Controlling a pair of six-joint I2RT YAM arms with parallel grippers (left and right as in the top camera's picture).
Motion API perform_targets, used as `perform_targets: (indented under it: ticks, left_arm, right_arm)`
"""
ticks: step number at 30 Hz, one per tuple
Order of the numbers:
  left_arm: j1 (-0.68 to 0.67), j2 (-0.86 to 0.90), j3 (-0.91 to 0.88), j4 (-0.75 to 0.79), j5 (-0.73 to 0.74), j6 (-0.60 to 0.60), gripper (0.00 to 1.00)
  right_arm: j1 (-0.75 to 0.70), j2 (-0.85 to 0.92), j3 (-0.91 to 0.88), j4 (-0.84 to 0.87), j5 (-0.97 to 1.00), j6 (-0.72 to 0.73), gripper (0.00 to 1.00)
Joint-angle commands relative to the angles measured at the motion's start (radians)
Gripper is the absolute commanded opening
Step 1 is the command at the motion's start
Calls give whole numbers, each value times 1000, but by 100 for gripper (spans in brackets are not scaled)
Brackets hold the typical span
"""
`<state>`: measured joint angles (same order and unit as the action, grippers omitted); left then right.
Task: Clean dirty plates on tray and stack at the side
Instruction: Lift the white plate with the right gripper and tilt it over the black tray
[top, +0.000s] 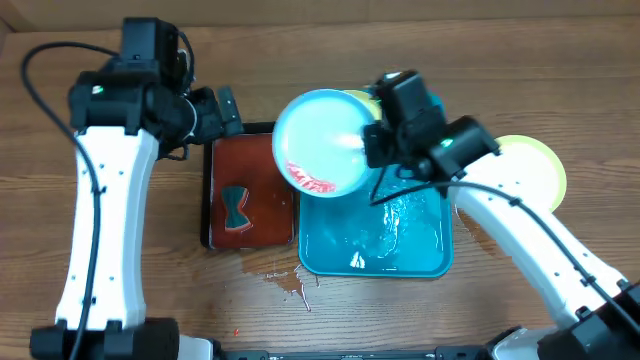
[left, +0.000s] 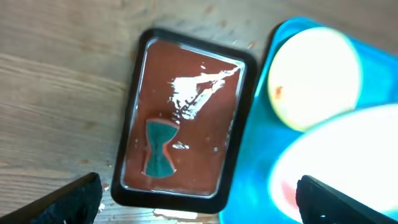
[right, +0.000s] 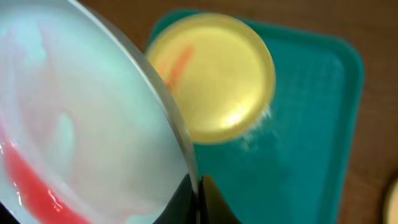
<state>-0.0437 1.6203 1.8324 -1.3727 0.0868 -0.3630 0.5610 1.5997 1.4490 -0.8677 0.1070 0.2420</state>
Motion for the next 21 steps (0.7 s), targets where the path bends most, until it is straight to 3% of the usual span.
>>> perform_targets:
  ticks: [1, 9, 16, 21]
  left_arm:
    - [5, -54, 53, -14, 11, 4, 100]
    - [4, -125, 55, -39, 6, 5, 100]
    - [4, -114, 54, -68, -18, 5, 100]
    - [4, -111, 54, -67, -16, 4, 100]
  right_arm:
    - [92, 38, 26, 68, 115, -2, 4]
    - [287, 193, 26, 187, 396, 93, 4]
    - [443, 170, 26, 219, 770, 110, 4]
    - [515, 165, 26, 216, 917, 95, 4]
